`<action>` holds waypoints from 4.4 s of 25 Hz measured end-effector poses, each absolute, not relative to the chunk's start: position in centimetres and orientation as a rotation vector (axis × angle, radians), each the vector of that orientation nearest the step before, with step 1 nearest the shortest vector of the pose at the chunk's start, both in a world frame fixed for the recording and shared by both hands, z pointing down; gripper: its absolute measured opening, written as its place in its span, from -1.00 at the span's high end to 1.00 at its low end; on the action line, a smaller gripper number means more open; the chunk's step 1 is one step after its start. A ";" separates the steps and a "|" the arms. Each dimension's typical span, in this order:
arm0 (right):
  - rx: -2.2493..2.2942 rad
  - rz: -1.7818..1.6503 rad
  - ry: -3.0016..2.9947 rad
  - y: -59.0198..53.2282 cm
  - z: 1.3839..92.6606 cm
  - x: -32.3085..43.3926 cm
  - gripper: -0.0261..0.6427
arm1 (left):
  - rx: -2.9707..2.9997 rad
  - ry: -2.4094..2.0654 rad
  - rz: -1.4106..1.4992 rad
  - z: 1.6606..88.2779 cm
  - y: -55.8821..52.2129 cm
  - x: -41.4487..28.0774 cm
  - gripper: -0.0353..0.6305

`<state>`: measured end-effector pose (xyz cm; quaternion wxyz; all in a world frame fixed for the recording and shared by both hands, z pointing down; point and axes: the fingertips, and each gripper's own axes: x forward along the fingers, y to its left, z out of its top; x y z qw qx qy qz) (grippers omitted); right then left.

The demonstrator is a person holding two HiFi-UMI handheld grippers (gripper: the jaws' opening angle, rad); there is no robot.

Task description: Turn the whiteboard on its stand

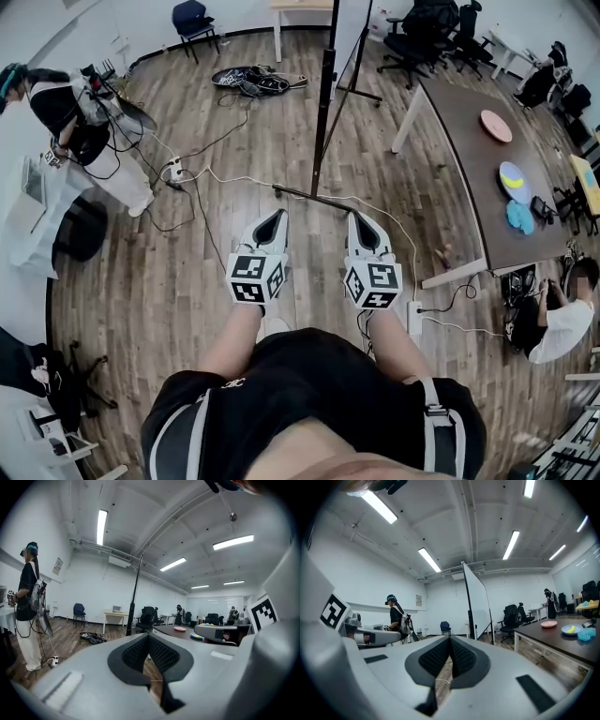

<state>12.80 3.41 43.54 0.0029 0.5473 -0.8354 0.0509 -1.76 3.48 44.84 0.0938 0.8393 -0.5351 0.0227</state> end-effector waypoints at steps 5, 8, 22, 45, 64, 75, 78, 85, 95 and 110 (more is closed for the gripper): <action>1.705 0.144 -2.623 1.9 43.6 9.6 0.92 | 2.512 -1.582 0.054 44.5 1.6 -4.4 0.87; 1.721 0.150 -2.618 0.9 43.6 7.6 0.92 | 2.530 -1.573 0.055 44.2 0.7 -6.3 0.87; 1.720 0.225 -2.581 -2.8 45.8 1.8 0.92 | 2.528 -1.498 0.081 45.9 -2.9 -11.4 0.87; 1.629 0.246 -2.632 -25.7 46.9 1.7 0.92 | 2.468 -1.583 0.100 46.9 -23.4 -11.8 0.87; 1.744 0.234 -2.495 -43.0 47.3 6.3 0.92 | 2.476 -1.482 0.108 46.9 -41.6 -7.3 0.87; 1.953 0.253 -2.399 -47.4 47.8 5.7 0.33 | 2.571 -1.316 0.123 47.0 -46.0 -9.4 0.87; 2.016 0.243 -2.311 -49.2 48.6 5.9 0.25 | 2.586 -1.307 0.109 46.6 -46.3 -10.5 0.87; 2.150 0.260 -2.117 -52.7 49.9 7.2 0.23 | 2.578 -1.289 0.118 47.5 -45.8 -12.4 0.87; 2.155 0.358 -1.937 -56.1 52.6 8.5 0.34 | 2.566 -1.260 0.122 48.2 -45.9 -13.1 0.87; 2.158 0.290 -1.994 -53.9 52.7 8.5 0.40 | 2.625 -1.109 0.161 49.1 -46.0 -10.8 0.87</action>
